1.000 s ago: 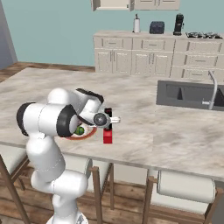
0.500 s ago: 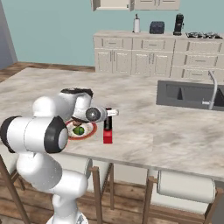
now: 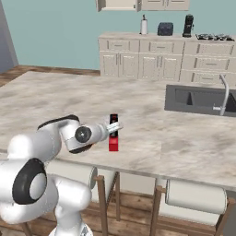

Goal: Retrieve the tupperware and aluminum foil from the cabinet and place them on the dining counter near the plate with avocado and mushroom to prepare for storing leftovers.

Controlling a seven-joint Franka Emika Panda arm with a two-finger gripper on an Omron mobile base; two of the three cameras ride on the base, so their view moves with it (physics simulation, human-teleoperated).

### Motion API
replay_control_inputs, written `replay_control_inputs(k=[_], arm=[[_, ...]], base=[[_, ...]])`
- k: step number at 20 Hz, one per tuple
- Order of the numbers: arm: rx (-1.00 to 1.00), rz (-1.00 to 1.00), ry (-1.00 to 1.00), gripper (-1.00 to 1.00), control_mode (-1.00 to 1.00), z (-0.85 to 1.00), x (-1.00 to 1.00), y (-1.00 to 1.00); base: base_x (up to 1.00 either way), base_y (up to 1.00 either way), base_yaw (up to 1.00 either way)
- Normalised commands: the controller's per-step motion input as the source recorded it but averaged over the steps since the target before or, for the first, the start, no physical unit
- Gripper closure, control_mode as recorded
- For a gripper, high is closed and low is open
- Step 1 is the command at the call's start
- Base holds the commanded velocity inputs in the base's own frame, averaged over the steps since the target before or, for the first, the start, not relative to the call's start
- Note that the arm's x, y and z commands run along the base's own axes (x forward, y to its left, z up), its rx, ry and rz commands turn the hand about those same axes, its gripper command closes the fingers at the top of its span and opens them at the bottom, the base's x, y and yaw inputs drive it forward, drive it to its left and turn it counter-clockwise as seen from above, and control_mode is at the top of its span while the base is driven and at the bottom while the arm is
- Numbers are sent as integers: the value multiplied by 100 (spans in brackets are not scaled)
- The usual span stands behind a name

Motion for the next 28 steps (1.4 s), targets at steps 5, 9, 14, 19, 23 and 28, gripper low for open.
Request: replay_control_inputs(k=[5,9,14,19,23,28], arm=[[-33,14,2,-100,-100,100,-24,0],[-30,8,0,-100,-100,100,-4,0],[-23,5,10,-100,-100,100,-20,0],[-31,14,41,-100,-100,100,-44,4],[-43,33,43,-100,-100,82,-91,38],[-46,46,32,-100,-100,42,-100,62]], base=[[0,0,0],[0,0,0],[0,0,0],[0,0,0],[0,0,0],[0,0,0]])
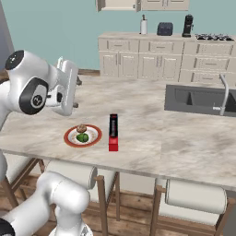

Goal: Retrieve the tupperware and aluminum foil from the cabinet and place them on the dining counter near the plate with avocado and mushroom to prepare for storing leftovers.

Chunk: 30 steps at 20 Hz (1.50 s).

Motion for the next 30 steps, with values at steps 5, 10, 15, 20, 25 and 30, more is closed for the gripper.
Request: replay_control_inputs(k=[5,10,15,20,25,30], arm=[[-37,54,23,-100,-100,3,-100,72],[-11,53,5,-100,-100,-12,-99,22],[10,20,-8,-100,-100,-4,-44,-71],[6,6,-4,-100,-100,0,19,-15],[0,2,0,-100,-100,0,32,0],[0,0,0,-100,100,0,0,0]], base=[[0,0,0],[0,0,0],[0,0,0],[0,0,0],[0,0,0],[-42,6,10]])
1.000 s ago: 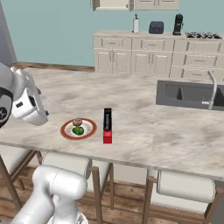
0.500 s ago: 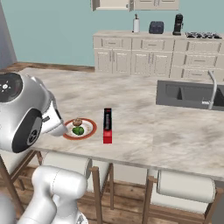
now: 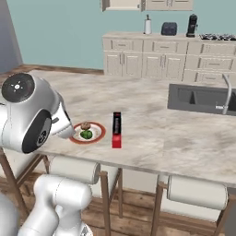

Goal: Retrieve the tupperware and aluminum foil from the cabinet and place them on the dining counter near the plate with avocado and mushroom to prepare for storing leftovers.

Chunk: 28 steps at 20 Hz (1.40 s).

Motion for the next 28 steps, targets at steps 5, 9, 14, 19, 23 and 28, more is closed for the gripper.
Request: replay_control_inputs(k=[5,9,14,19,23,28], arm=[[0,0,0,-100,100,0,0,0],[0,0,0,-100,100,0,0,0],[0,0,0,-100,100,0,0,0],[0,0,0,-100,100,0,0,0],[0,0,0,-100,100,0,0,0],[0,0,0,-100,100,0,0,0]], base=[[-99,65,50],[-46,100,68],[-3,100,63],[25,100,49],[80,100,32],[100,100,13]])
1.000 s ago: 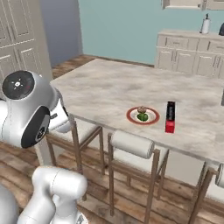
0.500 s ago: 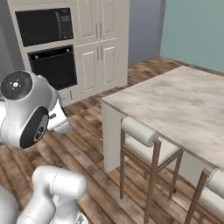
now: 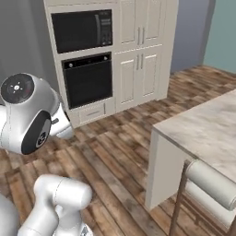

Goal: Retrieve the tupperware and aluminum foil from the cabinet and place them on the dining counter near the plate with avocado and mushroom to prepare for storing leftovers.

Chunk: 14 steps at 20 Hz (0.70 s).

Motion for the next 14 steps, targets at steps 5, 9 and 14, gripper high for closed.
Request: replay_control_inputs(k=[5,9,14], arm=[[0,0,0,-100,100,0,0,0],[0,0,0,-100,100,0,0,0],[0,0,0,-100,100,0,0,0]], base=[[100,100,-1],[100,95,-19],[100,74,-38]])
